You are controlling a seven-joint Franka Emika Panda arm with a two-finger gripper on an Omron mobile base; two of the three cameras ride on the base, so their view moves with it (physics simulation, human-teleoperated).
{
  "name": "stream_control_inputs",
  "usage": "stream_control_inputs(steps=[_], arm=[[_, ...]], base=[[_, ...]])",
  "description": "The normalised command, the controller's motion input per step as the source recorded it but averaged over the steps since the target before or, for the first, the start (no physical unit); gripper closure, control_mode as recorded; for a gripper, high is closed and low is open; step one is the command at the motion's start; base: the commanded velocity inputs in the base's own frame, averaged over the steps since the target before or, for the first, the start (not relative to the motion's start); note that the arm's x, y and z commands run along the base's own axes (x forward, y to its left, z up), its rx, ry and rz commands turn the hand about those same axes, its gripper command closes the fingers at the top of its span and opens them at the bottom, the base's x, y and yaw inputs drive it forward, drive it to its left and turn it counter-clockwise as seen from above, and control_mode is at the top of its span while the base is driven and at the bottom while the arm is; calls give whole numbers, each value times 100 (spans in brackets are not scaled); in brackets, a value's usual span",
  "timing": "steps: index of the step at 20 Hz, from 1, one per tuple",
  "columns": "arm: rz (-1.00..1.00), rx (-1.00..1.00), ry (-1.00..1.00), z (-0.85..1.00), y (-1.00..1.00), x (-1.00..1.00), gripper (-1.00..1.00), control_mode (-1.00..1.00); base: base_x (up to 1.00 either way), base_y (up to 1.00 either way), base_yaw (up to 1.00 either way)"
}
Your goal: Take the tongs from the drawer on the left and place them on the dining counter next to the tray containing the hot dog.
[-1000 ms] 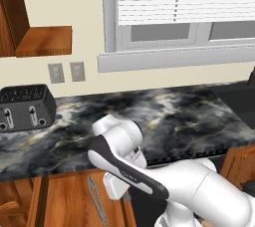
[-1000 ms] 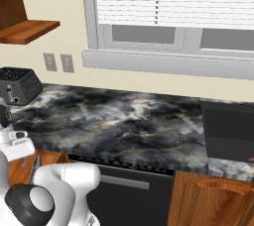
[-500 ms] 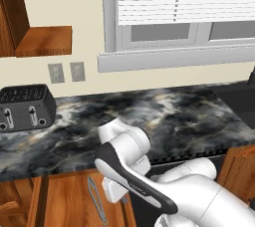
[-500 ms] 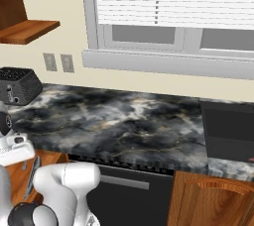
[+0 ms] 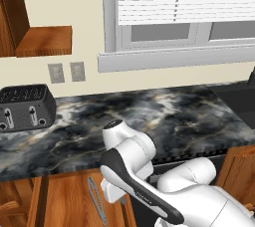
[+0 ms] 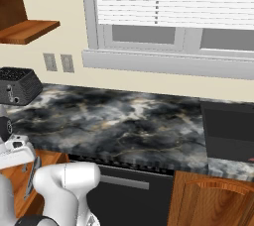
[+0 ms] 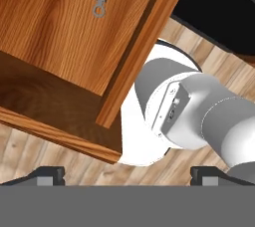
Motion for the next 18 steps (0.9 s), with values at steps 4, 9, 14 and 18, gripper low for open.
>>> stream_control_inputs(steps=[4, 9, 14, 18], arm=[[-14, 0, -12, 0, 3, 5, -100, -100], [-9, 0, -13, 0, 19, 16, -100, -100], [-3, 0, -3, -5, 19, 28, -100, -100], [0, 0, 0, -22, 11, 33, -100, -100]], base=[[0, 0, 0], [0, 0, 0], [0, 0, 0], [0, 0, 0]])
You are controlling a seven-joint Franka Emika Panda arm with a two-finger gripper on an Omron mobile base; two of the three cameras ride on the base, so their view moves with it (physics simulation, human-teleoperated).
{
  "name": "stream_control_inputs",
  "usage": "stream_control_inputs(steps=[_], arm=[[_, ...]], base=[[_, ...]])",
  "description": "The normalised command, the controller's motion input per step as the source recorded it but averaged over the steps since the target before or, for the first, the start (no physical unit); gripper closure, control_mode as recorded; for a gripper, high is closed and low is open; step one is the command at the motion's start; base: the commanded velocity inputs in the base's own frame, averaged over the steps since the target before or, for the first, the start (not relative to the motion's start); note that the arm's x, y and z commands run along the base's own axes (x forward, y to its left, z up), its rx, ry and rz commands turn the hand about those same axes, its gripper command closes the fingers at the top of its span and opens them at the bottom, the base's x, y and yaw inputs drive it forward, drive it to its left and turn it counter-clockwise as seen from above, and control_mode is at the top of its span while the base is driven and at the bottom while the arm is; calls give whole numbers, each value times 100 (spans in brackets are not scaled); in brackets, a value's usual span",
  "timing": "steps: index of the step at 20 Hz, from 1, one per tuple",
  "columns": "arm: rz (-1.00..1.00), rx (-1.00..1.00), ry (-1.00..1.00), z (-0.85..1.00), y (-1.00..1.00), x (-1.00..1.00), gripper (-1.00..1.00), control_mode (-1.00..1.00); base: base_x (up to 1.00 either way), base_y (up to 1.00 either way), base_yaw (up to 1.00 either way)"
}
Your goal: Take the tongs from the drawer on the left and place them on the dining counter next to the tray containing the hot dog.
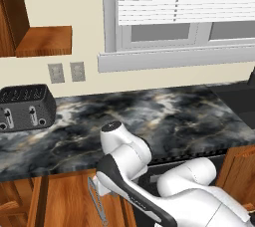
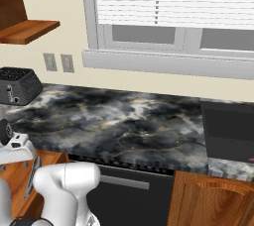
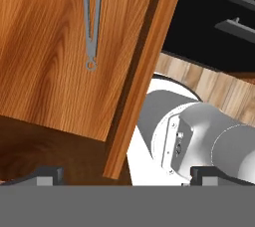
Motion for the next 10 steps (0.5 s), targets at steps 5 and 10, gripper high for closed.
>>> stream_control_inputs(steps=[5, 10], arm=[[0, 0, 0, -37, 18, 29, -100, -100], [0, 0, 0, -37, 19, 20, -100, -100]], base=[[0, 0, 0], [0, 0, 0]])
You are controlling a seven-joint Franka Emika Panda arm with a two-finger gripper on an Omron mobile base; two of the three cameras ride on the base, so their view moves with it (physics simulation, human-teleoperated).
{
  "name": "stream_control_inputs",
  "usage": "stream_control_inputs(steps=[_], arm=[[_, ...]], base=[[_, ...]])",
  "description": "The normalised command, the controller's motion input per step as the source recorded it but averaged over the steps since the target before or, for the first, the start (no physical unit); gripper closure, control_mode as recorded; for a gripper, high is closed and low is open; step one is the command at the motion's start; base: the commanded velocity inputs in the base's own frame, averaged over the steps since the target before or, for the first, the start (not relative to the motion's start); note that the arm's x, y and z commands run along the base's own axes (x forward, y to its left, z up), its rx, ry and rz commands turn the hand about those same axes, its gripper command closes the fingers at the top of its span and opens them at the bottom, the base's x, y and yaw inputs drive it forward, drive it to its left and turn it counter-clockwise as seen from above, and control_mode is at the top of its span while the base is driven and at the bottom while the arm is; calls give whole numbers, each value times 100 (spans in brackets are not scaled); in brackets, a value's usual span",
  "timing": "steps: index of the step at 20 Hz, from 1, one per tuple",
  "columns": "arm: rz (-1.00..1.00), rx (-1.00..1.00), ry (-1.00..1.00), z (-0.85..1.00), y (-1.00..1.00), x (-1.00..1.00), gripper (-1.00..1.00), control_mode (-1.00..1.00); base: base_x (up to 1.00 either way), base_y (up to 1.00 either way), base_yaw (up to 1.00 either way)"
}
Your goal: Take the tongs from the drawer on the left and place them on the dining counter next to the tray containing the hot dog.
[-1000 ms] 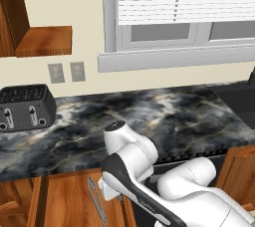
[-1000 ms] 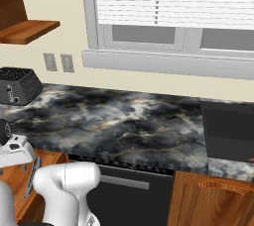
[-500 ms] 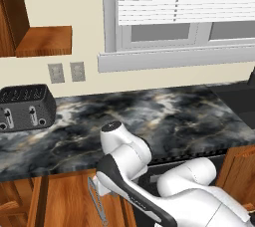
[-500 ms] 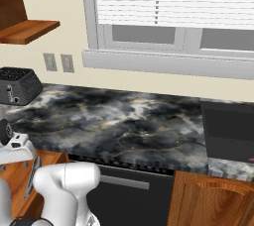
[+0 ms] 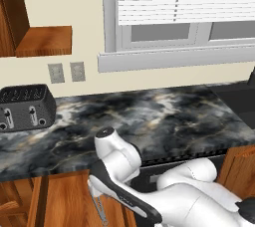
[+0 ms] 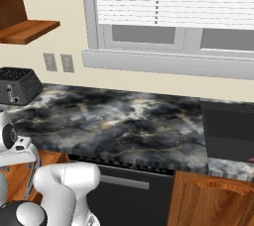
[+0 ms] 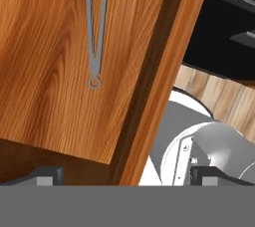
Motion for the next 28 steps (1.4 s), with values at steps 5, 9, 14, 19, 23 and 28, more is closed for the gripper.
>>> stream_control_inputs(steps=[5, 9, 14, 19, 23, 28], arm=[[0, 0, 0, -31, 17, 23, -100, -100], [0, 0, 0, -33, 17, 21, -100, -100], [0, 0, 0, -24, 14, 10, -100, -100], [0, 0, 0, -20, 10, 14, -100, -100], [-1, 0, 0, -19, 3, 13, -100, -100], [-1, 0, 0, -22, 1, 14, -100, -100]], base=[[0, 0, 0], [0, 0, 0], [0, 0, 0], [0, 0, 0], [0, 0, 0], [0, 0, 0]])
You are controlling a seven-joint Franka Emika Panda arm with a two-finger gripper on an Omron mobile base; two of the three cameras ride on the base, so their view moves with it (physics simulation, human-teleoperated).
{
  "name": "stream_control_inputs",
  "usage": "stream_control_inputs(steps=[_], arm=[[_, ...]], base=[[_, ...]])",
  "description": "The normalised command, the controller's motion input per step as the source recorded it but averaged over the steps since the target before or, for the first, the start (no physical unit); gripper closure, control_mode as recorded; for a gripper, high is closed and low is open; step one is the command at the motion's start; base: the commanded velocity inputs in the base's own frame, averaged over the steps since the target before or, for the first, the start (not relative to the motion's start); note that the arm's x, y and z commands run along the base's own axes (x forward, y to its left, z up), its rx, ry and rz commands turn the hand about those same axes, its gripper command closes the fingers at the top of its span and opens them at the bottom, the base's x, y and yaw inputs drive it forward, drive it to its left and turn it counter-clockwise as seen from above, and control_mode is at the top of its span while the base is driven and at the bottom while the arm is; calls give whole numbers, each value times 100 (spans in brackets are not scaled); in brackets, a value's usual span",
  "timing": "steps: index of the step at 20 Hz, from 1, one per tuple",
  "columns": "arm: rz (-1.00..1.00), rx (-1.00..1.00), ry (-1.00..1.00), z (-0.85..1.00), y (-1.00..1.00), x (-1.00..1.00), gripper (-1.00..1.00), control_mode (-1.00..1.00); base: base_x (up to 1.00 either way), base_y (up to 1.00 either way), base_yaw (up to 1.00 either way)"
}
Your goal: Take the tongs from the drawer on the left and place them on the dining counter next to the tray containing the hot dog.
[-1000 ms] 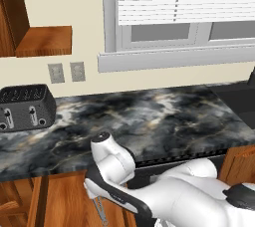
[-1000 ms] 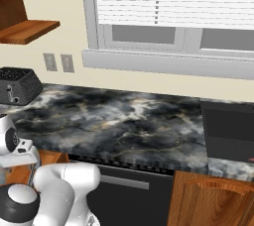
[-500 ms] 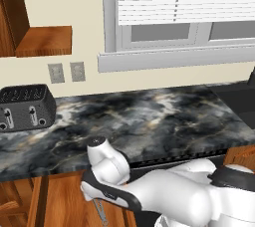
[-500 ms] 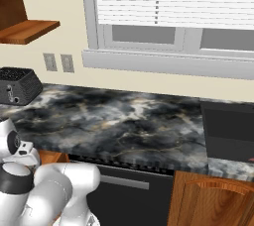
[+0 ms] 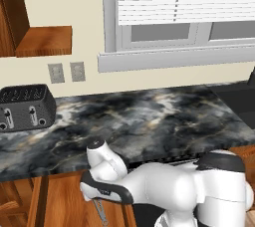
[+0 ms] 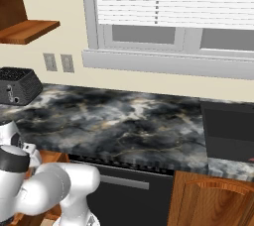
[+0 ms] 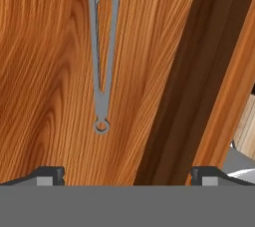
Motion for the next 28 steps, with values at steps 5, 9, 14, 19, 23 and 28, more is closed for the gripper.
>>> stream_control_inputs(steps=[5, 9, 14, 19, 23, 28], arm=[[-1, 0, 0, -23, 7, 13, -100, -100], [-1, 0, 0, -21, 15, 12, -100, -100], [-1, 0, 0, -15, 17, 10, -100, -100], [-2, 0, 0, -12, 11, 3, -100, -100], [-3, 0, 0, -15, 3, 1, -100, -100], [-3, 0, -1, -21, 0, 10, -100, -100]], base=[[0, 0, 0], [0, 0, 0], [0, 0, 0], [0, 0, 0], [0, 0, 0], [0, 0, 0]])
